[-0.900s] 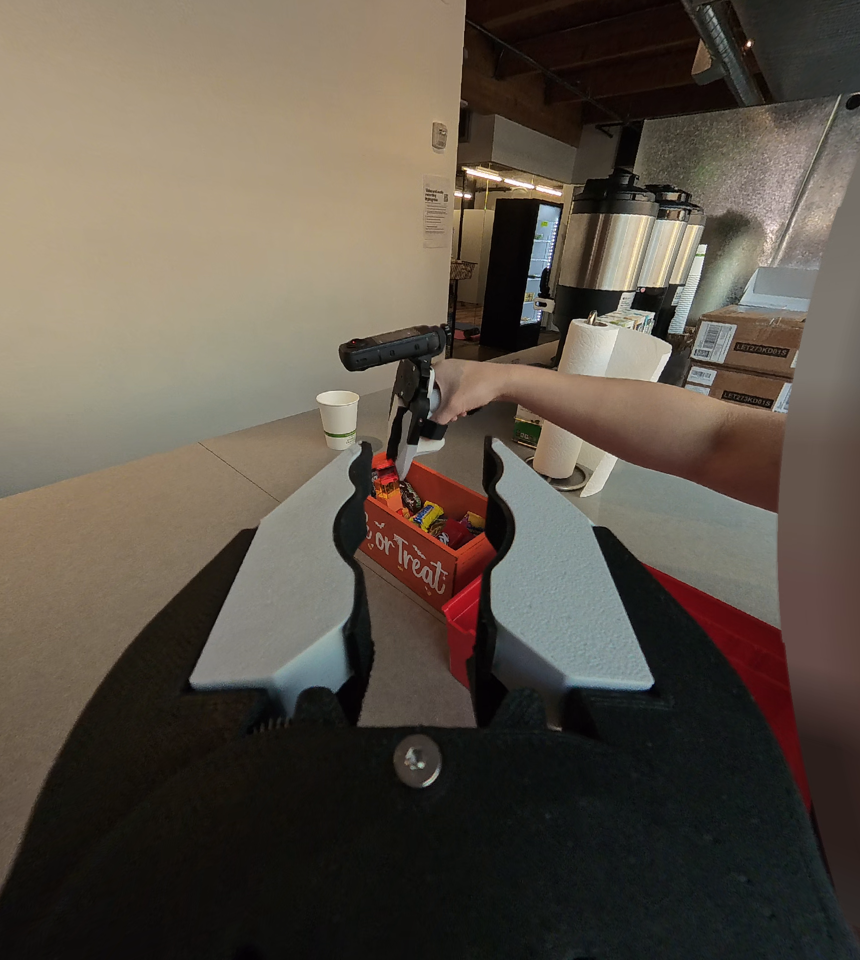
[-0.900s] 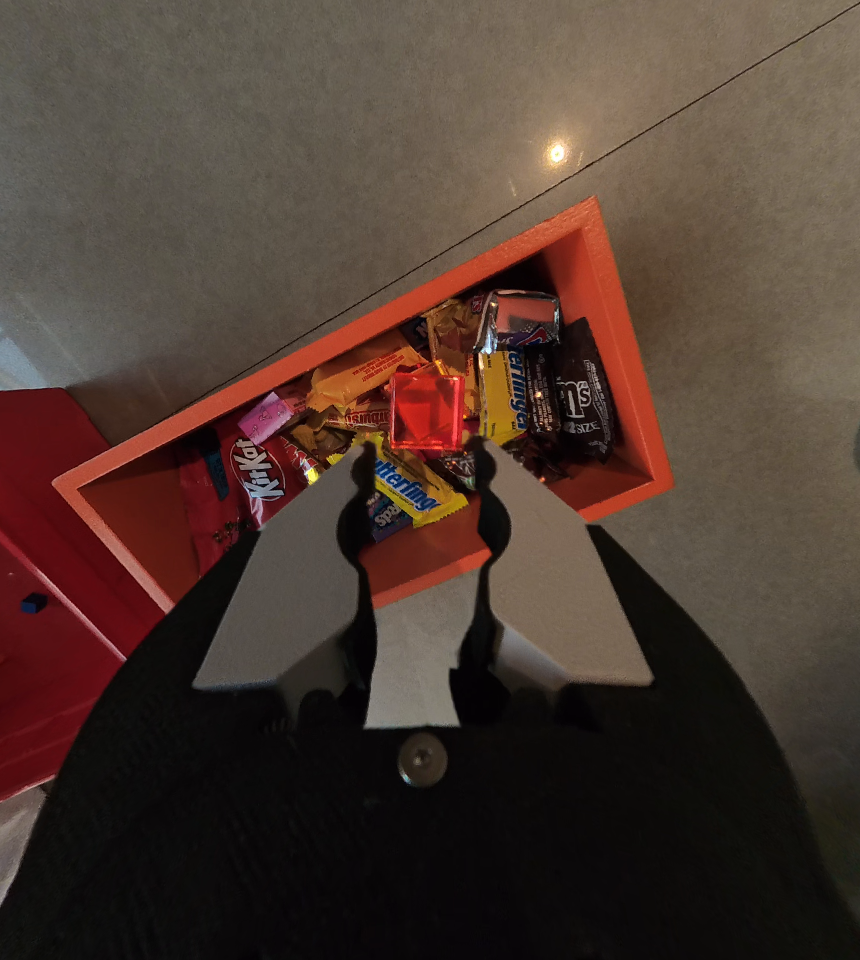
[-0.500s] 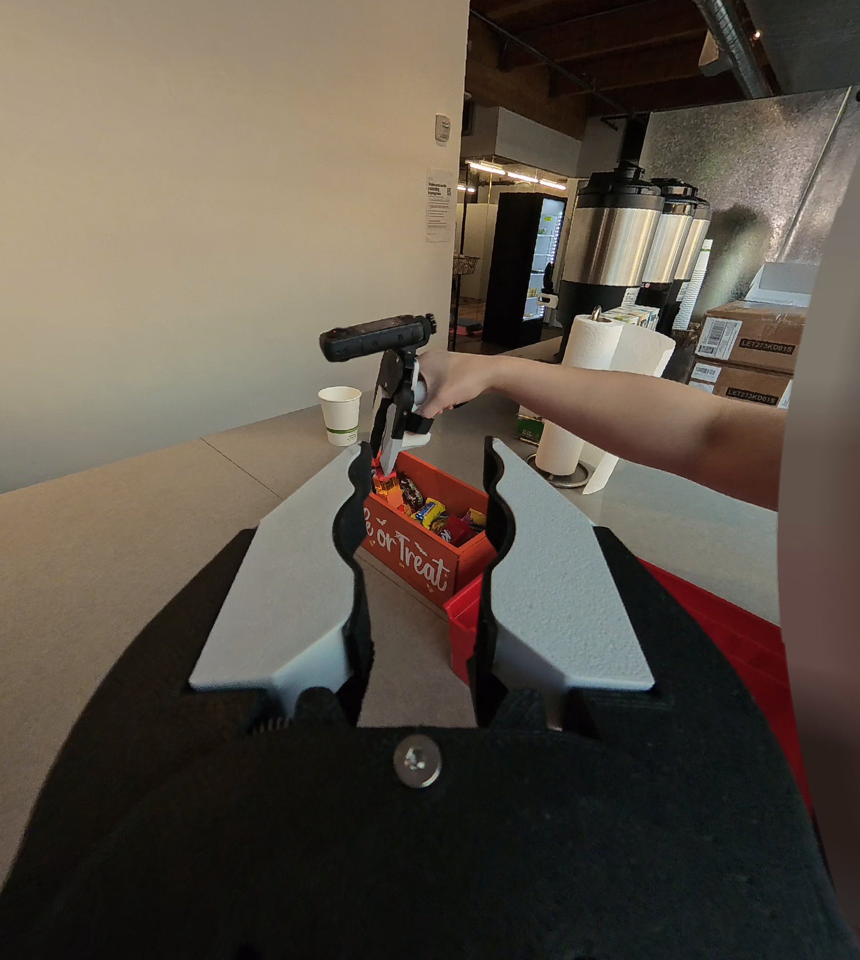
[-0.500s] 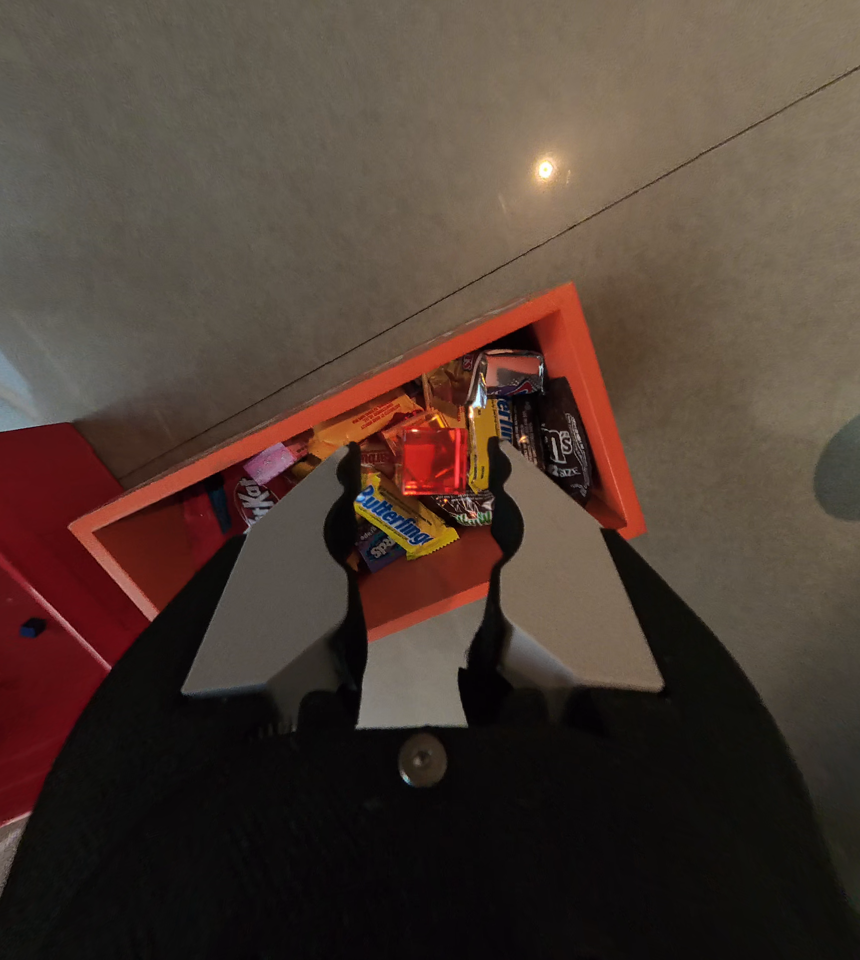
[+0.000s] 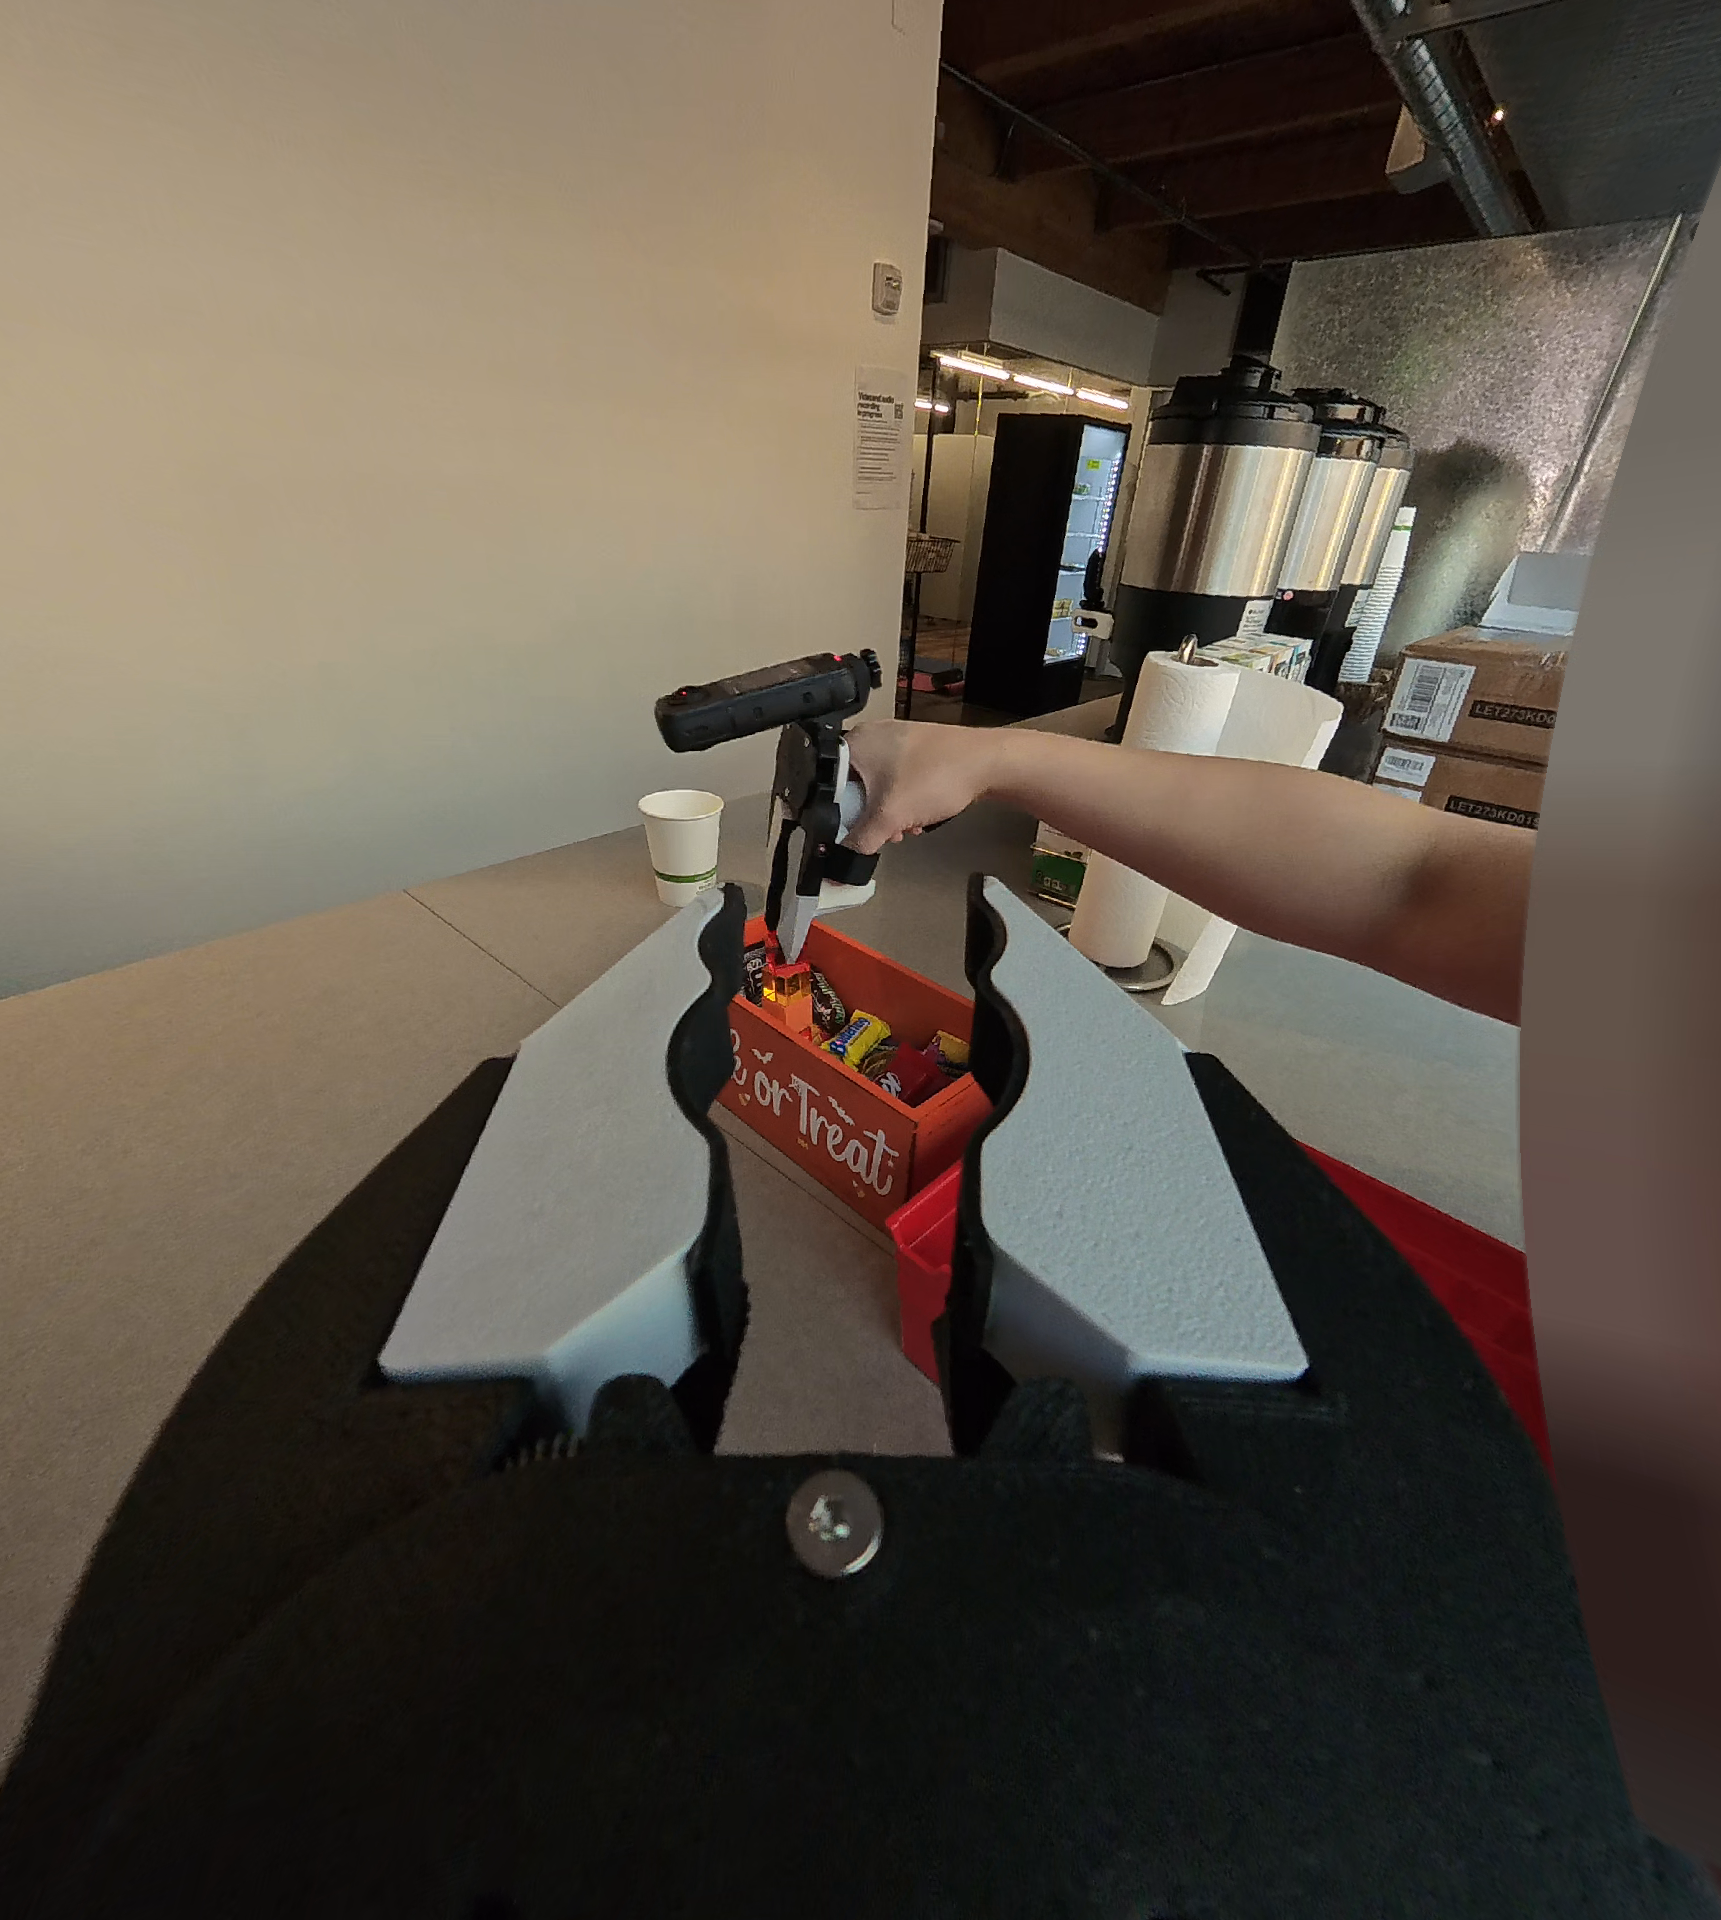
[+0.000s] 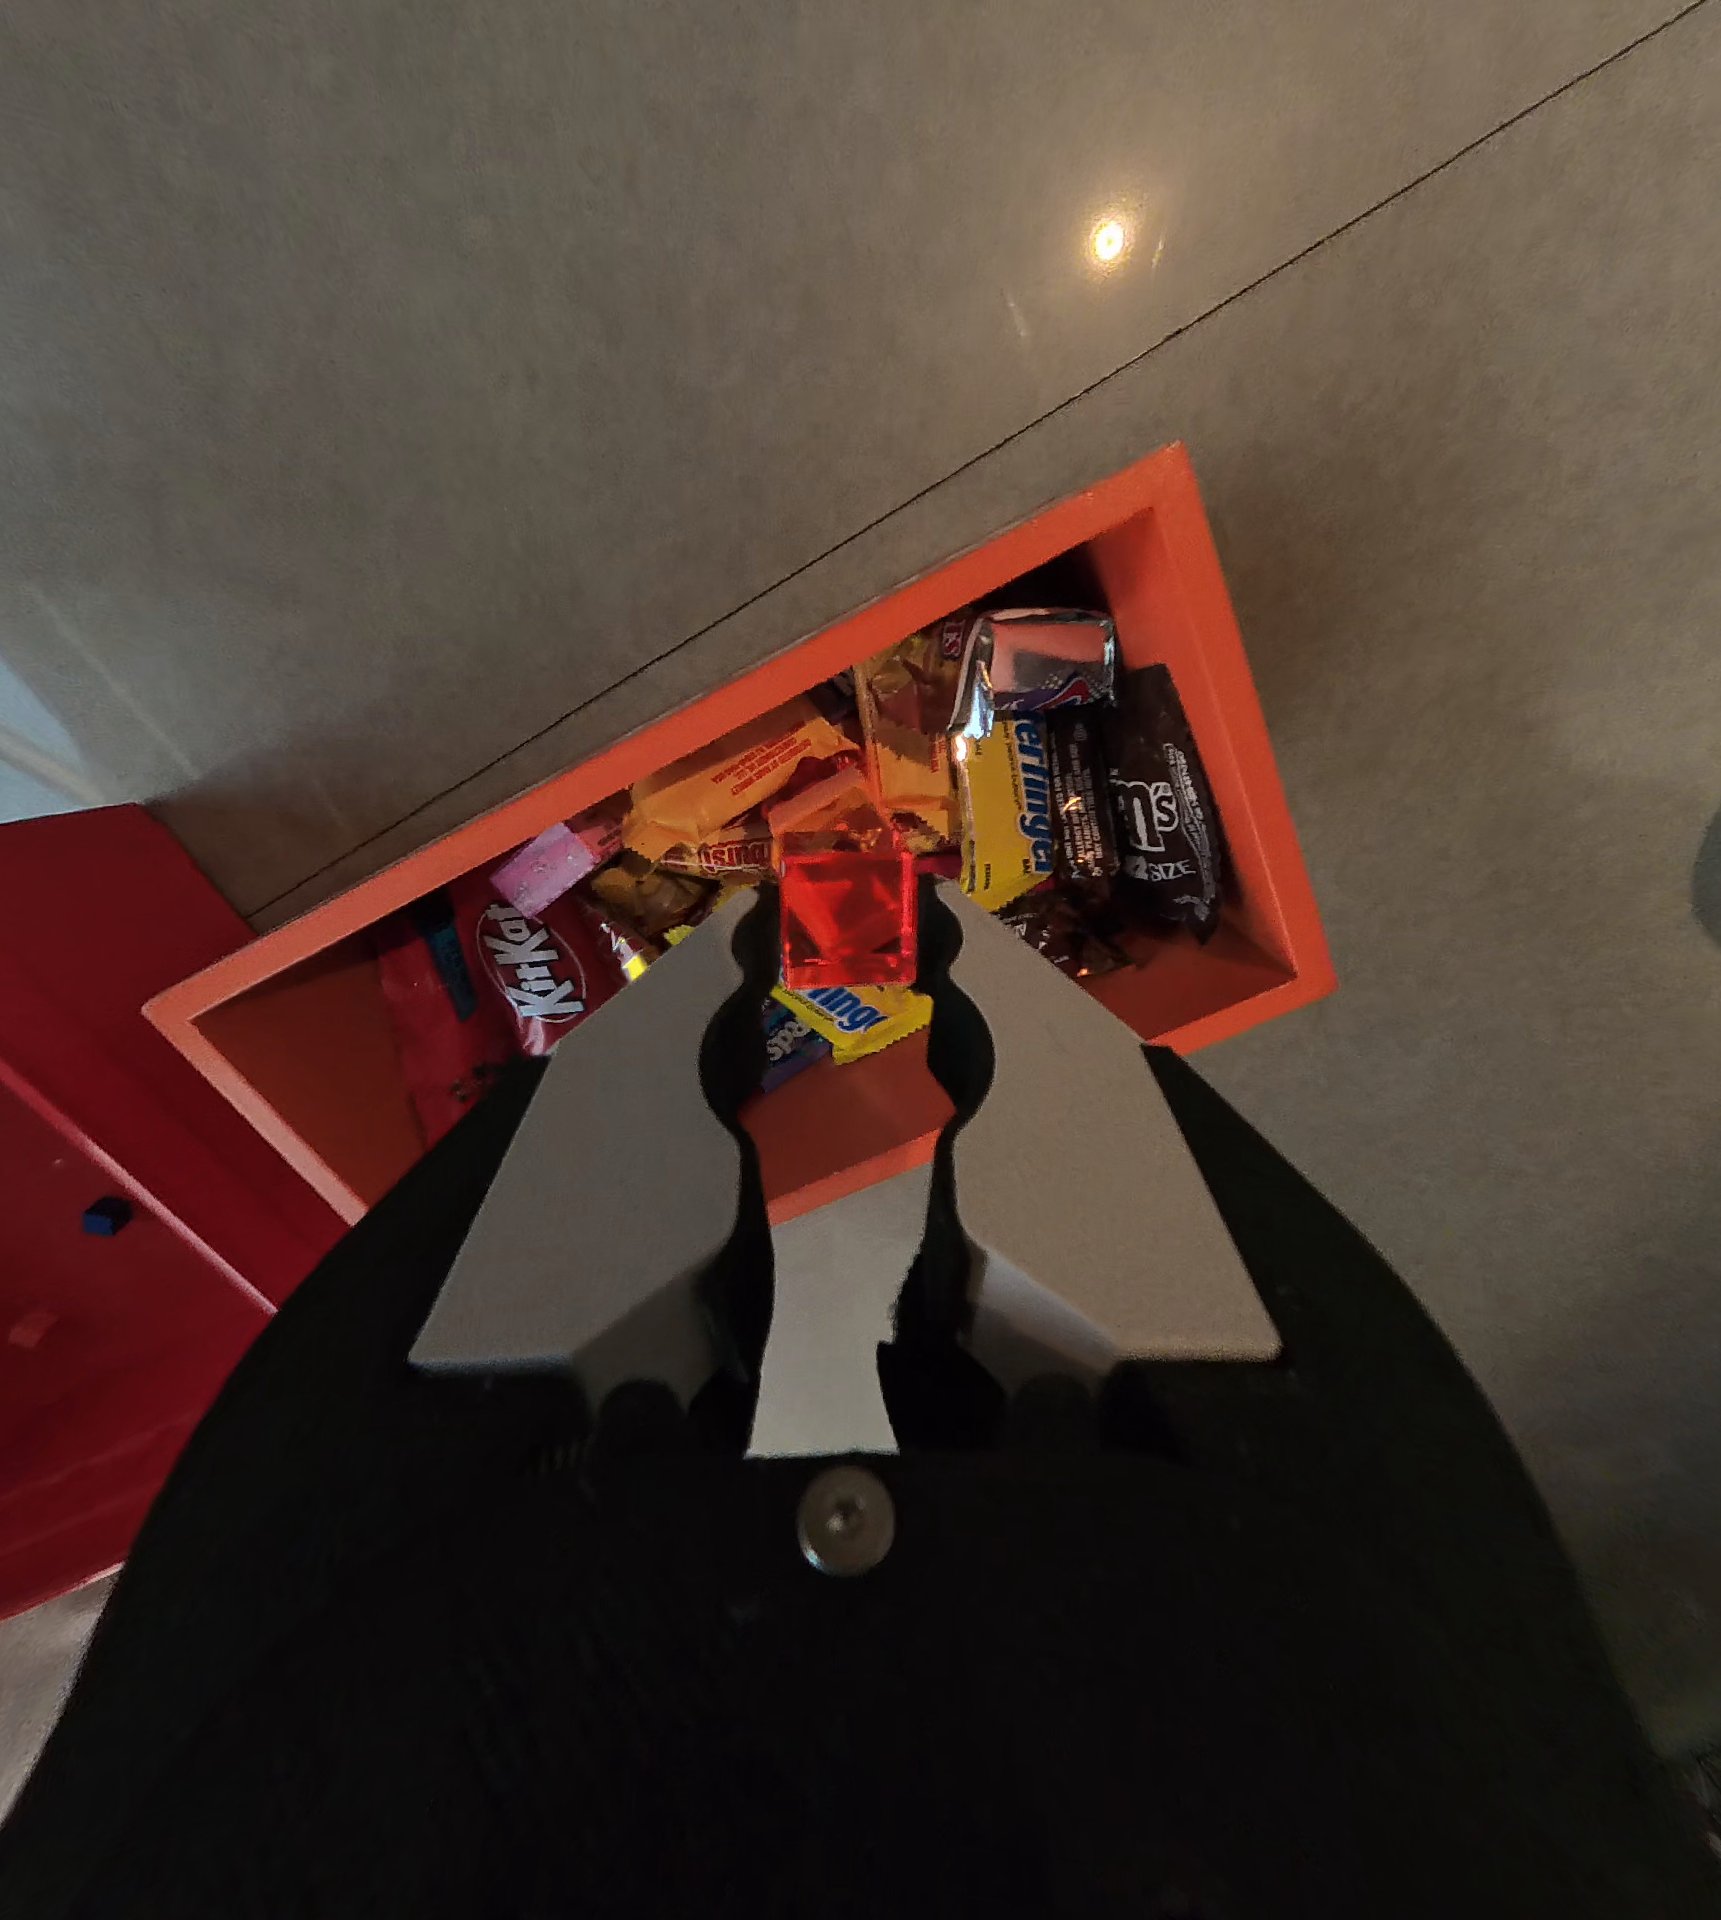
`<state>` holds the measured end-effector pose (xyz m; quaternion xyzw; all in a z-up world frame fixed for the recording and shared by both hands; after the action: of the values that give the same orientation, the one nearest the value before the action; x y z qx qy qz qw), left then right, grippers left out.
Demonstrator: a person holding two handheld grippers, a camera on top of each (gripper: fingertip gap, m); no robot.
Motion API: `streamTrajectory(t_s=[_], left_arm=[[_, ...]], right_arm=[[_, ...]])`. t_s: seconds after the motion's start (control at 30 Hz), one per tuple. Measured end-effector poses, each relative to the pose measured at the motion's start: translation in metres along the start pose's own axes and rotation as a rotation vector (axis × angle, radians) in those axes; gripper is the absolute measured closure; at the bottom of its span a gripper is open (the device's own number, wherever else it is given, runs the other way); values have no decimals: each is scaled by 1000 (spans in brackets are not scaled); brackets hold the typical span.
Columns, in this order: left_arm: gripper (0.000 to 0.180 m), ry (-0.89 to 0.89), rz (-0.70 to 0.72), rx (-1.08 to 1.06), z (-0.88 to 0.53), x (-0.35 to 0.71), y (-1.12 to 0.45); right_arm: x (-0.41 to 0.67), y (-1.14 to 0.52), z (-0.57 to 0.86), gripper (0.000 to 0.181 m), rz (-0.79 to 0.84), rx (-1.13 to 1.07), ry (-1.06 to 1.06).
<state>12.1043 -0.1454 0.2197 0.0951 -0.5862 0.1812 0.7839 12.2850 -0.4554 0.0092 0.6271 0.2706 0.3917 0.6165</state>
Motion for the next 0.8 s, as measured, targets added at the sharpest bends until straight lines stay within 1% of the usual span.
streamTrajectory(t_s=[0.4,0.8], left_arm=[[139,-1,-4,4,-1,-1,-1],[139,0,0,3,-1,0,0]], right_arm=[[-4,-1,-5,157,55,-34,1],[-4,-1,-10,156,12,-82,63]])
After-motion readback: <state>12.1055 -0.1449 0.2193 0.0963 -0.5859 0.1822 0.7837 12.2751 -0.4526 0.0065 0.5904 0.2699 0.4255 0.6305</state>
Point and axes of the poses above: each gripper's, where its closed fingertips meet, y back along the fingers, x out of its top, z = x × y across the jaws, the point moved 1 cm from there along y, back along the fingers, and after that the axes turned 14 degrees about y, right-handed, at the moved point
